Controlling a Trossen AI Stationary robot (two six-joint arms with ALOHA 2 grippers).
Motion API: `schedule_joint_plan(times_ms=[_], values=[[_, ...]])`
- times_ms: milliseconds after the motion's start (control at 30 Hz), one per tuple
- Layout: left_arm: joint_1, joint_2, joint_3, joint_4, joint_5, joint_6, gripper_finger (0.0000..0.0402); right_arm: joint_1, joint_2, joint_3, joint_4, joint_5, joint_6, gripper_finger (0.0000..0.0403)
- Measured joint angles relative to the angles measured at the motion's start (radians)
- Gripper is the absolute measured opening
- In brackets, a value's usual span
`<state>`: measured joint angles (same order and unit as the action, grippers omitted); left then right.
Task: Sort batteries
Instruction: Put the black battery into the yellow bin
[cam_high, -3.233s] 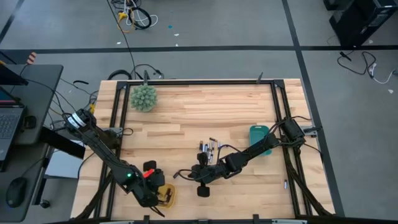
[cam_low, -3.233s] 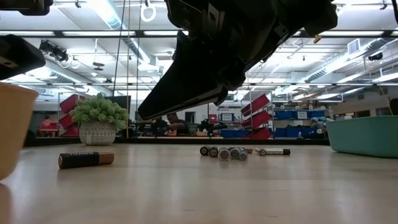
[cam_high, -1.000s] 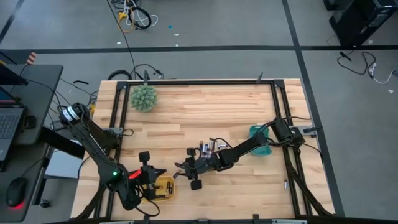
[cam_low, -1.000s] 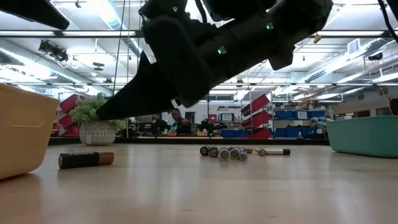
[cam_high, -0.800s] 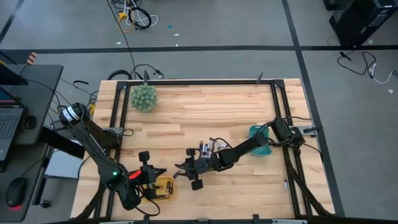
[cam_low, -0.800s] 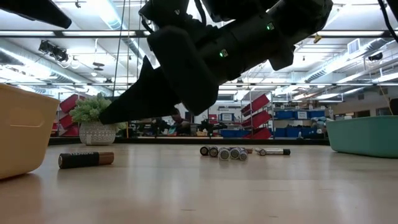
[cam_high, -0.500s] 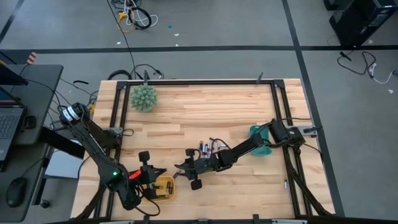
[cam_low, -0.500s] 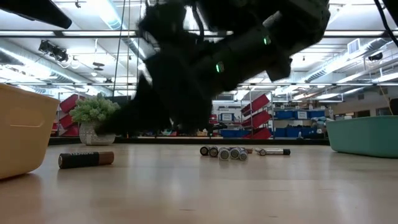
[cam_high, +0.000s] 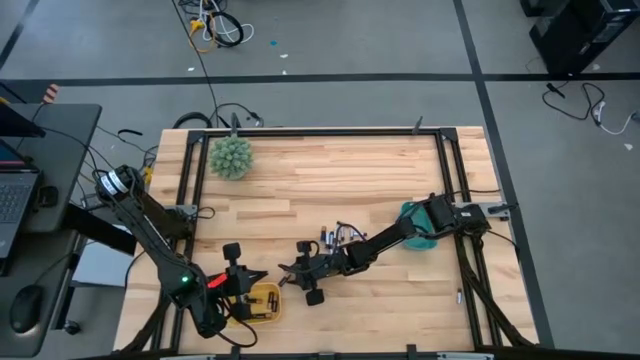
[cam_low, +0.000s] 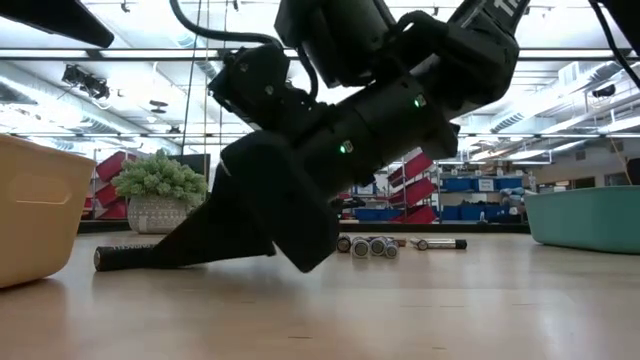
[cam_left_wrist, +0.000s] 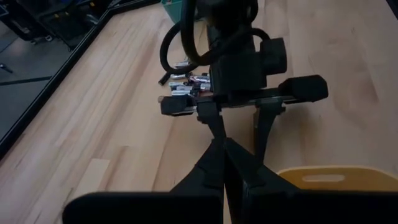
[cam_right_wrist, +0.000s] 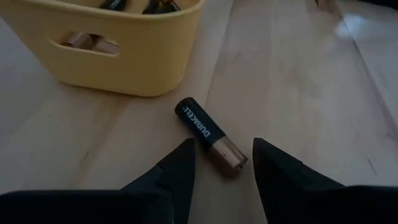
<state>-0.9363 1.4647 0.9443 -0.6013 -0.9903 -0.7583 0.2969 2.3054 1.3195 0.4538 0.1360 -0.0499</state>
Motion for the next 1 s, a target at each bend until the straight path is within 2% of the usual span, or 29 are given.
schedule_joint_plan(times_ms=[300, 867, 1000], values=[[0.0, 0.0, 0.0, -0.004, -0.001, 0.002, 0.0, -0.019, -0.001, 0.001, -0.02, -0.055, 0.004, 0.0129], [0.0, 0.0, 0.0, -0.004, -0.008, 0.015, 0.0, -0.039, -0.004, 0.002, -0.048, -0.127, -0.008, 0.0027], [0.0, 0.0, 0.0, 0.001, -0.009, 0.015, 0.0, -0.04, -0.026, 0.001, -0.081, -0.132, -0.034, 0.0023]])
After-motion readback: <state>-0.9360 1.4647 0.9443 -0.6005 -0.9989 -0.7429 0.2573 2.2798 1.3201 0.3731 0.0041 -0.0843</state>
